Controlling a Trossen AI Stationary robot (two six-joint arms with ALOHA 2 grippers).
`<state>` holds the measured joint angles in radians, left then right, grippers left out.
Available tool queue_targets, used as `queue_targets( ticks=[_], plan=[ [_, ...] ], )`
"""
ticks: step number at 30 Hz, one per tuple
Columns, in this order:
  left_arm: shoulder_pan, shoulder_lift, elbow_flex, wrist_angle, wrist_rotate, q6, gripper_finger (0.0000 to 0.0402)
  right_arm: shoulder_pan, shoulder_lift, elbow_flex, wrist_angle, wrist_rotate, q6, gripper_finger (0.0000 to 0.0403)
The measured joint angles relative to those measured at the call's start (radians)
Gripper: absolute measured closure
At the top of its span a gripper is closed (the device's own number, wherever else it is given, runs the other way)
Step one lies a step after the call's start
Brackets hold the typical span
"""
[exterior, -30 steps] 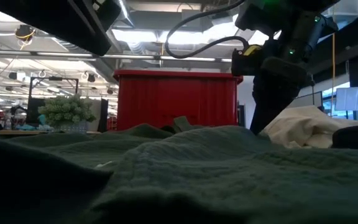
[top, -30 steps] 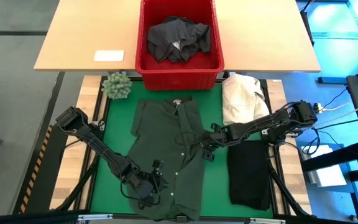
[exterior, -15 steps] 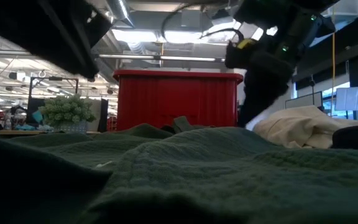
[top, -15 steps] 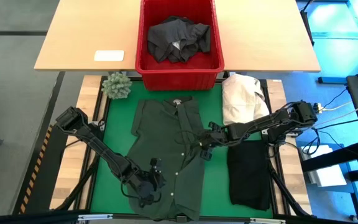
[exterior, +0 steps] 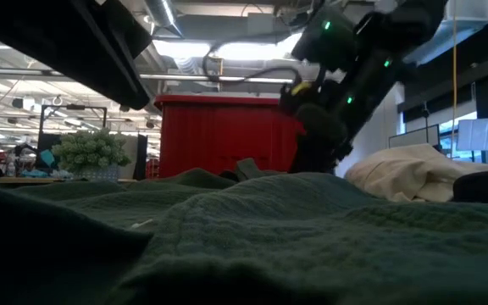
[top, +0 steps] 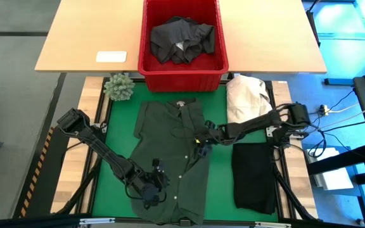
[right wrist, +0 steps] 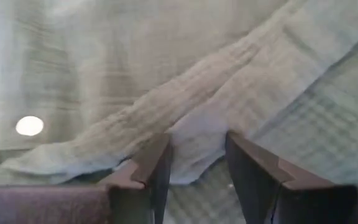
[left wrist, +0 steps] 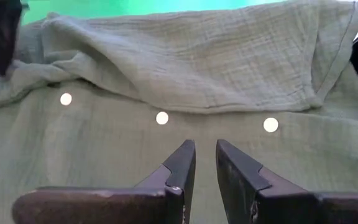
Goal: Fold laundry
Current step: Fold the green polo shirt
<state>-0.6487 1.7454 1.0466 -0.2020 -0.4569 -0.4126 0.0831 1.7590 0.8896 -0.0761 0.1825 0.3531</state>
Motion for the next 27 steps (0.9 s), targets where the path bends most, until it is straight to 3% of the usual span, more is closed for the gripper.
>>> queue_targets(
  ticks=[6, 13, 21, 27],
  plan=[
    [0.000, 0.000, 0.000, 0.017, -0.002, 0.000, 0.0342, -0.048, 0.074, 0.001, 0.134, -0.001, -0.014, 0.0246],
    [0.000, 0.000, 0.000, 0.021, -0.013, 0.001, 0.0342, -0.094, 0.085, 0.001, 0.153, 0.094, 0.058, 0.0246],
    [0.000, 0.000, 0.000, 0.022, -0.014, -0.003, 0.0342, -0.073, 0.029, -0.001, 0.134, -0.089, 0.028, 0.0246],
    [0.000, 0.000, 0.000, 0.023, -0.014, -0.005, 0.0342, -0.040, -0.050, -0.001, 0.075, -0.122, -0.006, 0.0246]
  ],
)
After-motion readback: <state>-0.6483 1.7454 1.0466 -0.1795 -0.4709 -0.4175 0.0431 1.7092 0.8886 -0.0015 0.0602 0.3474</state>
